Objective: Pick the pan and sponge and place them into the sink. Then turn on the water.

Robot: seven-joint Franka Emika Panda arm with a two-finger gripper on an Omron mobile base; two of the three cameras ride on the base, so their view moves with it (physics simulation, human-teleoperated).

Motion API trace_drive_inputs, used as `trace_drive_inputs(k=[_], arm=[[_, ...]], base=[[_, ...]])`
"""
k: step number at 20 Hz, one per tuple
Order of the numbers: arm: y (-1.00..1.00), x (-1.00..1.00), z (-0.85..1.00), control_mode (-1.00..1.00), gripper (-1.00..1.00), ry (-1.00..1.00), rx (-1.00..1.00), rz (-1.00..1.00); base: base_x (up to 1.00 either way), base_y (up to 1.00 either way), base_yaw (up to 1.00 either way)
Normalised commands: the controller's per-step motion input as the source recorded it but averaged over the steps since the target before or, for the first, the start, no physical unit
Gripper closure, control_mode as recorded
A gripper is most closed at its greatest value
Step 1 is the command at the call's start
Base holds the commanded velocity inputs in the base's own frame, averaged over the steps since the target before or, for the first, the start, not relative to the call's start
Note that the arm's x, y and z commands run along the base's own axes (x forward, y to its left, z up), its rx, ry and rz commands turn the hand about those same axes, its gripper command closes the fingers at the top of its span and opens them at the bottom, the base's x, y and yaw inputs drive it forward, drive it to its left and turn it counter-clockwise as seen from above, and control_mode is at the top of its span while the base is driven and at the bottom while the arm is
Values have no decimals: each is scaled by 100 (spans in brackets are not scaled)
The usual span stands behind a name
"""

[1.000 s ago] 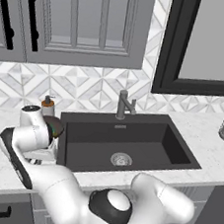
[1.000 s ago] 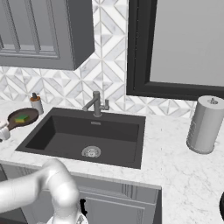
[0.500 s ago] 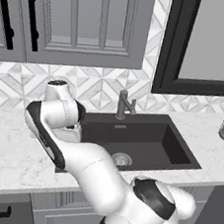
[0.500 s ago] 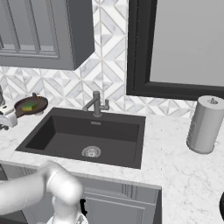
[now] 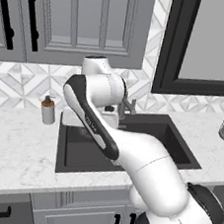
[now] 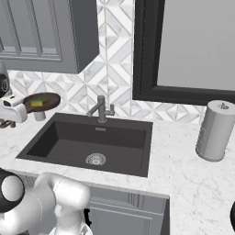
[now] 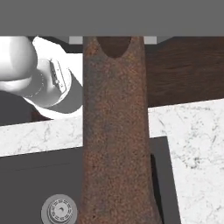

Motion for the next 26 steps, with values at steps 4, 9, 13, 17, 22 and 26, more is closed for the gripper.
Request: trace_drive_inputs(k=[4, 9, 13, 17, 22, 26], arm=[[-100, -73, 50, -100, 100, 0, -2, 12], [-100, -54, 36, -100, 100, 0, 0, 19], [-100, -46, 42, -100, 100, 0, 0, 22], [-100, -44, 38, -100, 100, 1, 0, 21], [-100, -26, 25, -100, 100, 4, 0, 18], [-100, -1, 11, -100, 100, 0, 1, 18]], base=[[0, 0, 0], [0, 0, 0], [0, 0, 0], [0, 0, 0], [0, 0, 0], [0, 0, 0]])
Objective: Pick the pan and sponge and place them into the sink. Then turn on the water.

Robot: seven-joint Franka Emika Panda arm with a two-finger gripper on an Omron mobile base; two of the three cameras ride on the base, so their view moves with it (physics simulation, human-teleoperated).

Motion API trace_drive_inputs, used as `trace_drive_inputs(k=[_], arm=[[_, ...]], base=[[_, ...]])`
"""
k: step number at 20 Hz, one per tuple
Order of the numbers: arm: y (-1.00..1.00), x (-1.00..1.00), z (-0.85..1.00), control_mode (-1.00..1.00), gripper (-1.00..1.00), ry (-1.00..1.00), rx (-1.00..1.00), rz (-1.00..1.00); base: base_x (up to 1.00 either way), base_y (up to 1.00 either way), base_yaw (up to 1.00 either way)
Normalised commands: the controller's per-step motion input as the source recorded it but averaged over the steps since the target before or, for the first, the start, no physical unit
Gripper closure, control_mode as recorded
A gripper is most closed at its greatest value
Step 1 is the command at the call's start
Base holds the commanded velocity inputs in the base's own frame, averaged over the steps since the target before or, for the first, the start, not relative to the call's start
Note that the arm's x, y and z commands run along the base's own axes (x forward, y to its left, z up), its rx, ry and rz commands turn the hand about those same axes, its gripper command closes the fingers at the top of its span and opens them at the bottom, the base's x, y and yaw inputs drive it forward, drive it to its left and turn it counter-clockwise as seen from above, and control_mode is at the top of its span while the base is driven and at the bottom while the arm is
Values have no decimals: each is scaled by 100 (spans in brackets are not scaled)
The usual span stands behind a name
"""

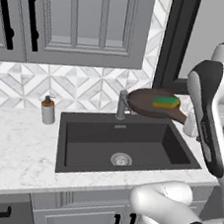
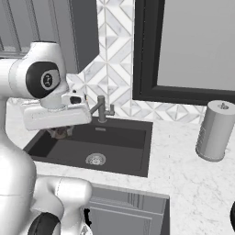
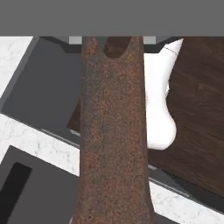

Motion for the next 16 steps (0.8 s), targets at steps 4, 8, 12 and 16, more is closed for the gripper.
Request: trace_drive_inputs(k=[4, 8, 12, 16], arm=[[-100, 0, 3, -100, 100, 0, 6, 22], [-100, 2, -2, -100, 100, 4, 3, 24], [-100, 4, -12, -100, 100, 6, 4, 26], [-100, 0, -24, -100, 100, 0, 14, 27]], base=[[0, 0, 0], [0, 0, 0], [0, 0, 0], [0, 0, 0]])
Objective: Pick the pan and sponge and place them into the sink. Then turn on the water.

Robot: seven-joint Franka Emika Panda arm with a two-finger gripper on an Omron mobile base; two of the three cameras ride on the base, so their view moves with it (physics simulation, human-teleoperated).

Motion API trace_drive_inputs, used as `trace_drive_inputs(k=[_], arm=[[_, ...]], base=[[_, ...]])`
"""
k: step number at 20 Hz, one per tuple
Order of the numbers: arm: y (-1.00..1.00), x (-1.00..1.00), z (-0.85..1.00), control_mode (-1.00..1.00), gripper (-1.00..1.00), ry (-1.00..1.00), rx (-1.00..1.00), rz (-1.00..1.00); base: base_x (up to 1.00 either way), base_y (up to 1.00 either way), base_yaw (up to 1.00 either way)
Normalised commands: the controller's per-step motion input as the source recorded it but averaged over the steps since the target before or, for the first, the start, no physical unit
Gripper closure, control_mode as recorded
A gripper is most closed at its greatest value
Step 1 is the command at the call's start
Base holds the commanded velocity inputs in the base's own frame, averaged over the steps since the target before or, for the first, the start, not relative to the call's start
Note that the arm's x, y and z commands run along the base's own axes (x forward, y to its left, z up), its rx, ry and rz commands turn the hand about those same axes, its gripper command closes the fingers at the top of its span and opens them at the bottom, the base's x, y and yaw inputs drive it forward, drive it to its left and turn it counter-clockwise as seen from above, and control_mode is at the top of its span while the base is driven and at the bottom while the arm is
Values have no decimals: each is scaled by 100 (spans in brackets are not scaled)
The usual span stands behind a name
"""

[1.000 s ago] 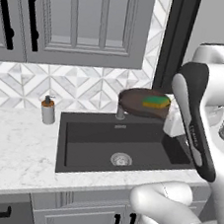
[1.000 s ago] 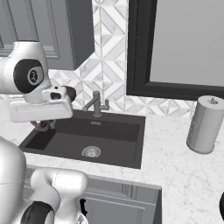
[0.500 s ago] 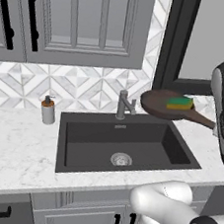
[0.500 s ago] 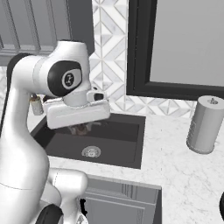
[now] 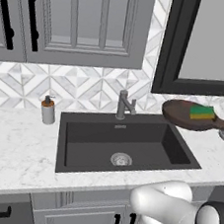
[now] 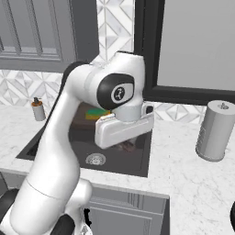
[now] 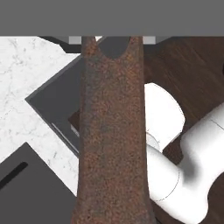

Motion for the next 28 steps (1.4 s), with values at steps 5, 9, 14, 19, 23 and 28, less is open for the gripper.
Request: trace_drive_inputs(k=[5, 9, 14, 19, 23, 28], arm=[[-84, 10, -29, -100, 100, 0, 14, 23], [-41, 21, -42, -100, 100, 0, 8, 22], [3, 80, -61, -100, 100, 5, 1, 19], [13, 83, -41, -100, 100, 0, -1, 12], [2, 42, -30, -100, 100, 0, -7, 5], [7, 37, -26, -100, 100, 0, -7, 0]], base=[[0, 0, 0], [0, 0, 0], [0, 0, 0], [0, 0, 0], [0, 0, 0], [0, 0, 0]])
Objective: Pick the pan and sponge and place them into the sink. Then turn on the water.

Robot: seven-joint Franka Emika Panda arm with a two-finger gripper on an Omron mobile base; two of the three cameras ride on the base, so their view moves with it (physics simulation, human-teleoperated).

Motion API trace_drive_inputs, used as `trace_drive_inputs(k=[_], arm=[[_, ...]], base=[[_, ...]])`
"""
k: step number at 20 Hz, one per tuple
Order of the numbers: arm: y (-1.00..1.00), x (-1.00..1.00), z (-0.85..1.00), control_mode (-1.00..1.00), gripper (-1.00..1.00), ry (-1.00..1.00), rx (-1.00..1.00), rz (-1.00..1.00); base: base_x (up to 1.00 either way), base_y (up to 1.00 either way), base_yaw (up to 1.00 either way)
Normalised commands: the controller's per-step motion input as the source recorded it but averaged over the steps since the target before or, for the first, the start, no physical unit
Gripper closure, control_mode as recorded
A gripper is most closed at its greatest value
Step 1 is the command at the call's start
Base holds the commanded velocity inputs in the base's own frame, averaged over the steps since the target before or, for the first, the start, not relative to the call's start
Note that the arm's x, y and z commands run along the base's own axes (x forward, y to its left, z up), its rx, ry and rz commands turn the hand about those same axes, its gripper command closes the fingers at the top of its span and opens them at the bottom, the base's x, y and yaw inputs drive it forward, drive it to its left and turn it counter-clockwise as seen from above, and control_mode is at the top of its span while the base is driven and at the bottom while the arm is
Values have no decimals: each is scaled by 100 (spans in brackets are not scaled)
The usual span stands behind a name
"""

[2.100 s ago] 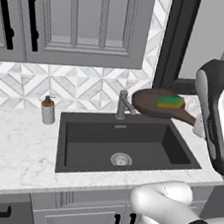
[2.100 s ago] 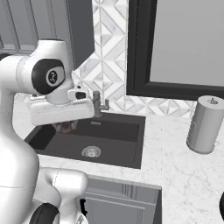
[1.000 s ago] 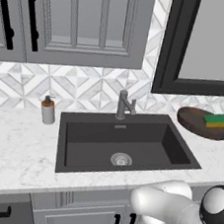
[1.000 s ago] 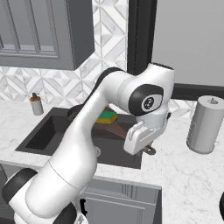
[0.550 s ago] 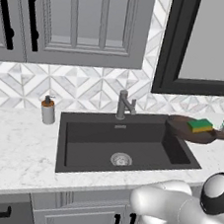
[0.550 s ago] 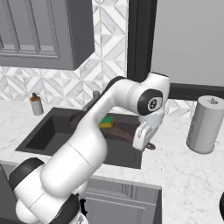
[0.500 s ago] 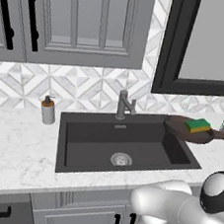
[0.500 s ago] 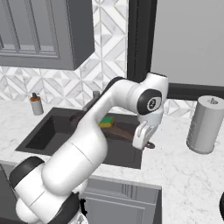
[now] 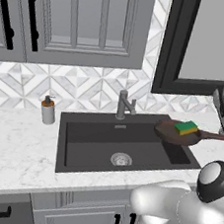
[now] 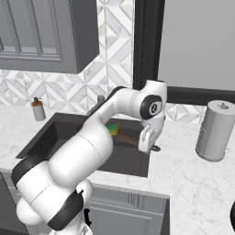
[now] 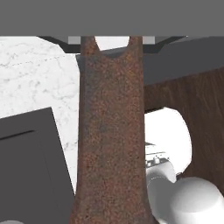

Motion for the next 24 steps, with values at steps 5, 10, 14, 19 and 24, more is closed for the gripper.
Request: trace_drive_inputs(k=[5, 10, 14, 19, 24], arm=[[33, 15, -5, -100, 100, 0, -2, 0], [27, 0, -15, -100, 100, 0, -5, 0], [4, 3, -36, -100, 100, 2, -11, -4], [14, 30, -7, -100, 100, 1, -5, -10], [25, 28, 0, -100, 100, 3, -1, -13]], base=[[0, 0, 0], [0, 0, 0], [0, 0, 0], [0, 0, 0], [0, 0, 0]])
